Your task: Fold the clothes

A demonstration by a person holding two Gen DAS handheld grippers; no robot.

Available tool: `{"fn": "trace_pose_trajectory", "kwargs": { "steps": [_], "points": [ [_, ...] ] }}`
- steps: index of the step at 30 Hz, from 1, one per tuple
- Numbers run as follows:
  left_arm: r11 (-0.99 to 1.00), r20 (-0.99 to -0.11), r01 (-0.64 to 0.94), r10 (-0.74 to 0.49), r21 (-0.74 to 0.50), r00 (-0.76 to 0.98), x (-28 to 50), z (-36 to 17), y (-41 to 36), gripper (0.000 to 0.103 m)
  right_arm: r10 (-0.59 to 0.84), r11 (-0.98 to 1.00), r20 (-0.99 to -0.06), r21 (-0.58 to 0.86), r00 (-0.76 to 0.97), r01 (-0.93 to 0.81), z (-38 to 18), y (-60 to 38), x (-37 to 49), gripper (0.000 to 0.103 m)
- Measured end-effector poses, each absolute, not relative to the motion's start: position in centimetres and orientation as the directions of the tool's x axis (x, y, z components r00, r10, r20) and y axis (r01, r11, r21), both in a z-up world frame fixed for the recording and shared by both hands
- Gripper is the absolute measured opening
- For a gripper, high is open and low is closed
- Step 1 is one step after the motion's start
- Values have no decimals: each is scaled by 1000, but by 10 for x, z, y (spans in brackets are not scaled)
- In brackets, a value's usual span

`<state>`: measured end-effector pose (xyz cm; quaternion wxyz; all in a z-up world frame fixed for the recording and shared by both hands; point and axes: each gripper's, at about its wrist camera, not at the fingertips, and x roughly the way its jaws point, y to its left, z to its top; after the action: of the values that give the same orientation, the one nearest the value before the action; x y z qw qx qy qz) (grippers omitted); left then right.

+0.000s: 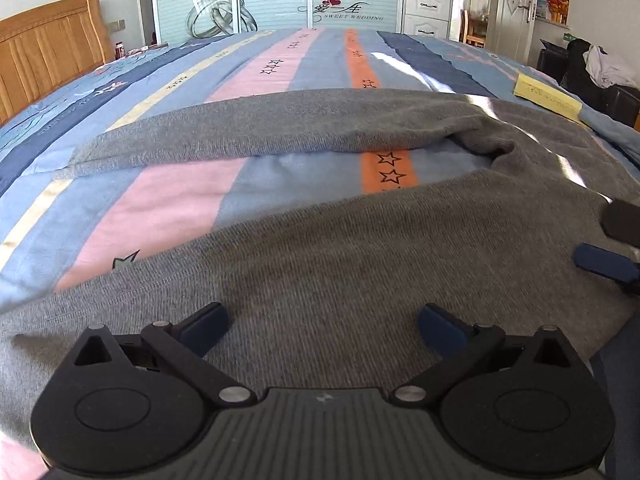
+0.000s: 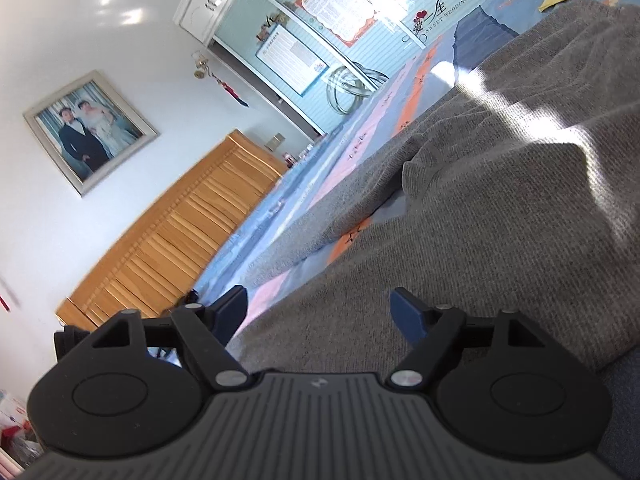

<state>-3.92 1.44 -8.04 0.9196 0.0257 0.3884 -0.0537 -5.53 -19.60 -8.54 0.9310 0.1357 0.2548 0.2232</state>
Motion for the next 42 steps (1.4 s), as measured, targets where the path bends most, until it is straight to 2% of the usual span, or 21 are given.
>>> {"fn": "trace_pose_trajectory", "kwargs": {
  "steps": [1,6,8,12,15,21,24,26,30,34,42],
  "points": [
    [993,-719,121,-79,7,691,-36,-80,14,103,456,886,-439,305,774,-349,-80,-190,-57,96],
    [993,-726,116,-78,2,684,-24,-80,14,102,284,936,-542,-22,791,-351,-60,-155,-60,96],
    [994,-726,111,-77,0,683,-20,-80,14,102,244,930,-594,-81,766,-359,-64,-145,-46,96],
    [995,-726,105,-74,-2,684,-17,-79,13,102,208,928,-693,-84,690,-364,-84,-139,-20,95],
    [994,-725,107,-77,-4,684,-16,-79,14,102,227,948,-700,0,678,-318,-86,-149,-4,96],
    [994,-724,108,-79,-6,685,-16,-79,14,103,140,970,-727,-35,672,-240,-83,-147,34,96],
    [994,-724,108,-81,-10,685,-15,-79,15,102,137,978,-716,-13,685,-209,-83,-149,45,97],
    [994,-724,108,-83,-12,685,-15,-79,15,102,133,985,-667,6,733,-173,-76,-154,37,94],
    [994,-723,109,-86,-15,685,-16,-79,15,102,147,986,-593,25,792,-165,-66,-157,1,94],
    [994,-722,109,-88,-18,686,-16,-79,16,102,178,981,-618,50,766,-187,-78,-151,-29,94],
    [994,-720,105,-87,-20,688,-16,-80,14,102,49,995,-686,-34,726,-99,-85,-144,10,95]
  ]
}}
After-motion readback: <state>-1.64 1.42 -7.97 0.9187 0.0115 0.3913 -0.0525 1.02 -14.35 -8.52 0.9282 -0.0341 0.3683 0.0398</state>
